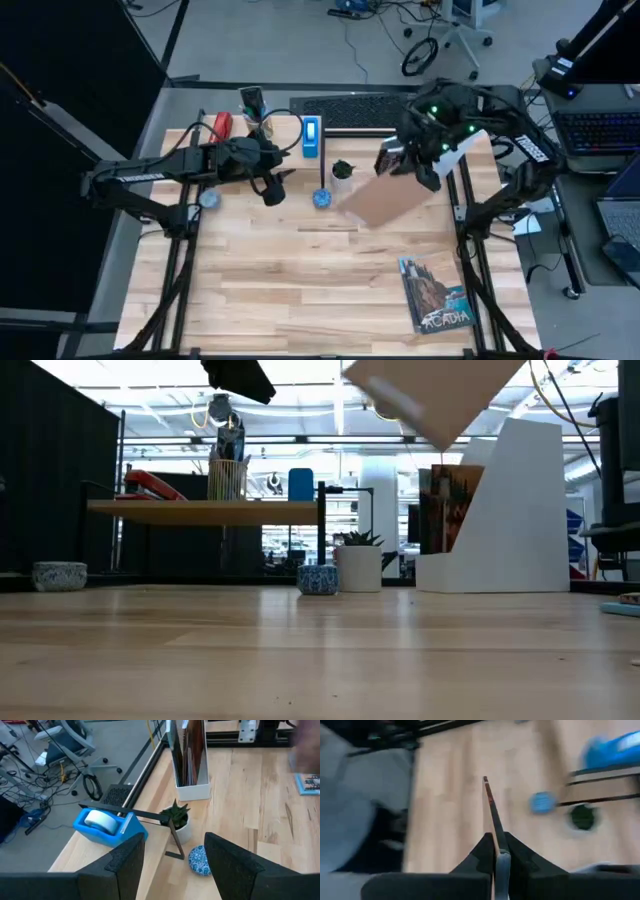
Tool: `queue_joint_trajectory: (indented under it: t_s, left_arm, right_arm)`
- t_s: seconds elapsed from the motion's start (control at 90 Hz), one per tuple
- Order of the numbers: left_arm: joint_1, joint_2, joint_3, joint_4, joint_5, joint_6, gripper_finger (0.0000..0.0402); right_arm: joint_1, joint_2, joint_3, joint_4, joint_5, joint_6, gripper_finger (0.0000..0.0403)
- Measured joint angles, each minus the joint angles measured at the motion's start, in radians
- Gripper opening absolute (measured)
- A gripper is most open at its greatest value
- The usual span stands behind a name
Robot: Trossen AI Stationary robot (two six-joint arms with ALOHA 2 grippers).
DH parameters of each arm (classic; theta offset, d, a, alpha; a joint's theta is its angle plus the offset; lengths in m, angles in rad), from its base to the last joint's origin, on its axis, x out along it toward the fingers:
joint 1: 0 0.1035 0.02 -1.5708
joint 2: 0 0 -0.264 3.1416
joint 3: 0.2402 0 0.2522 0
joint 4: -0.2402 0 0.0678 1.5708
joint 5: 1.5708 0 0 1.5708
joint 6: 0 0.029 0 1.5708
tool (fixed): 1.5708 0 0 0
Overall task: Stock shelves
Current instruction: Remove the blue/brown book from the white book shelf
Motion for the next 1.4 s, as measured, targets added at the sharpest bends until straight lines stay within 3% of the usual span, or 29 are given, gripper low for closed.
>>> queue_joint_trajectory:
  t_s: [0.178, 0.422, 0.644, 1.1, 1.4]
  left_arm:
    - [0.0, 0.0, 0.0, 0.0, 0.0, 0.002, 0.0194]
    - [0.0, 0.0, 0.0, 0.0, 0.0, 0.003, 0.0194]
    - [0.0, 0.0, 0.0, 0.0, 0.0, 0.003, 0.0194]
    - [0.0, 0.0, 0.0, 0.0, 0.0, 0.002, 0.0194]
    - [0.0, 0.0, 0.0, 0.0, 0.0, 0.002, 0.0194]
  right_arm:
    - [0.098, -0.001, -0.132, -0.002, -0.097, 0.098, 0.0004]
    - [0.236, -0.002, -0.5, 0.004, -0.273, 0.091, 0.0004]
    - [0.324, -0.002, -0.764, 0.119, -0.43, 0.039, 0.0004]
    - [0.341, -0.003, -1.116, 0.231, -0.439, -0.111, 0.0004]
    - [0.332, -0.004, -1.174, 0.339, -0.315, -0.101, 0.0018]
